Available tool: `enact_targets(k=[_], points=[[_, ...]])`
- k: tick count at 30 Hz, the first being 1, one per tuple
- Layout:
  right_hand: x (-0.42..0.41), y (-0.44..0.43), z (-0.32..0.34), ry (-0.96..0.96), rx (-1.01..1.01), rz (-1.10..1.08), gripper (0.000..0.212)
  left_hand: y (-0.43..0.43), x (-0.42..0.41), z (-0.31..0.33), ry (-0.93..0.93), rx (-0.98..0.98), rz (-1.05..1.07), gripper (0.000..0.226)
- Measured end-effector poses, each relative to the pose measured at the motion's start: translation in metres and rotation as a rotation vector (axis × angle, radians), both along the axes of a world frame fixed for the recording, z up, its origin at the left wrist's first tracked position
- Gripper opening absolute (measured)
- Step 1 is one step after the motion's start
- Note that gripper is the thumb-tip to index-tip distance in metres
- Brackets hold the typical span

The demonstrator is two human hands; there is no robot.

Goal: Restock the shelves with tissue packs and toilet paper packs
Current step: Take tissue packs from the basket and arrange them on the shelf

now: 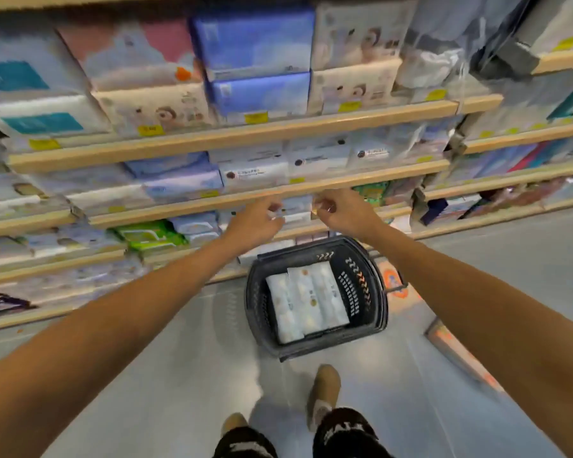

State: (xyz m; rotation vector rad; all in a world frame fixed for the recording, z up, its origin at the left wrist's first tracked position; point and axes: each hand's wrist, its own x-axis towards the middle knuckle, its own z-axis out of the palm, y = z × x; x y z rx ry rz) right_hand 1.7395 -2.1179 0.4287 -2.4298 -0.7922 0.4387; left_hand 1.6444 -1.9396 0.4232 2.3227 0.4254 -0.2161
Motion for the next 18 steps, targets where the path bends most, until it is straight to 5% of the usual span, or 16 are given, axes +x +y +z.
enact_targets(k=[4,10,18], points=[[0.019,-0.022,-0.073,0.193,-0.075,0.045,0.009,-0.027,0.009,-0.083,0.152,-0.072,0.065,0.040],[0.016,-0.027,-0.201,0.443,-0.243,0.033,0.028,-0.048,-0.007,-0.221,0.342,-0.238,0.276,0.041],[-0.022,-0.013,-0.363,0.655,-0.301,-0.057,0.029,-0.045,-0.028,-0.392,0.462,-0.367,0.378,0.059]])
